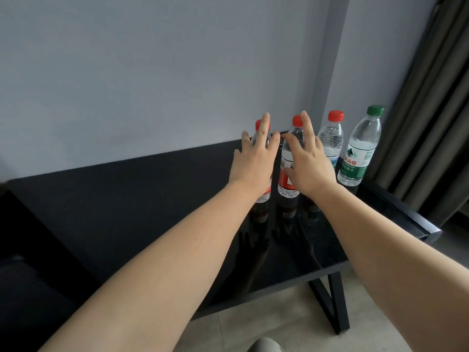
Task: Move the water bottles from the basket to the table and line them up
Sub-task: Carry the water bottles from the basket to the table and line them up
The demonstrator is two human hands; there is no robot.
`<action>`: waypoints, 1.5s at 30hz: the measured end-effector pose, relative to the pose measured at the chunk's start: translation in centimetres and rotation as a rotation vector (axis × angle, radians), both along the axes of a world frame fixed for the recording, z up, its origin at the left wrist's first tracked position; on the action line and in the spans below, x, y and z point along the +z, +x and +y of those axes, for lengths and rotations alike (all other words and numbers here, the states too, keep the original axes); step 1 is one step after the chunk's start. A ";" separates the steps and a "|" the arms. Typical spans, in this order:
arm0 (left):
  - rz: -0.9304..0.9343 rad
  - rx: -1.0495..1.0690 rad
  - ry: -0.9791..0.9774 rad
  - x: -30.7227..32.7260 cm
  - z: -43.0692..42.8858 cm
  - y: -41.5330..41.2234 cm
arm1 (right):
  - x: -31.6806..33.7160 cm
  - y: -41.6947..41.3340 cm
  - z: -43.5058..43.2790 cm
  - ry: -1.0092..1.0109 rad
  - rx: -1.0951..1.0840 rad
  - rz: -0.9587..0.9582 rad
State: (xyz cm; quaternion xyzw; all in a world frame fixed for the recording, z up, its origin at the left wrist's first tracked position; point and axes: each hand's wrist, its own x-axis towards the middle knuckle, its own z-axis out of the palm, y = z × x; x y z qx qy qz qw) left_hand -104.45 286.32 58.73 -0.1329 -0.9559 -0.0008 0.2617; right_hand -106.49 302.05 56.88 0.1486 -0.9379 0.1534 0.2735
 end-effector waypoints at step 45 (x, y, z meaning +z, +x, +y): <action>-0.545 0.381 0.173 -4.8 -18.1 16.9 | -3.5 13.7 -15.4 0.154 0.068 -0.488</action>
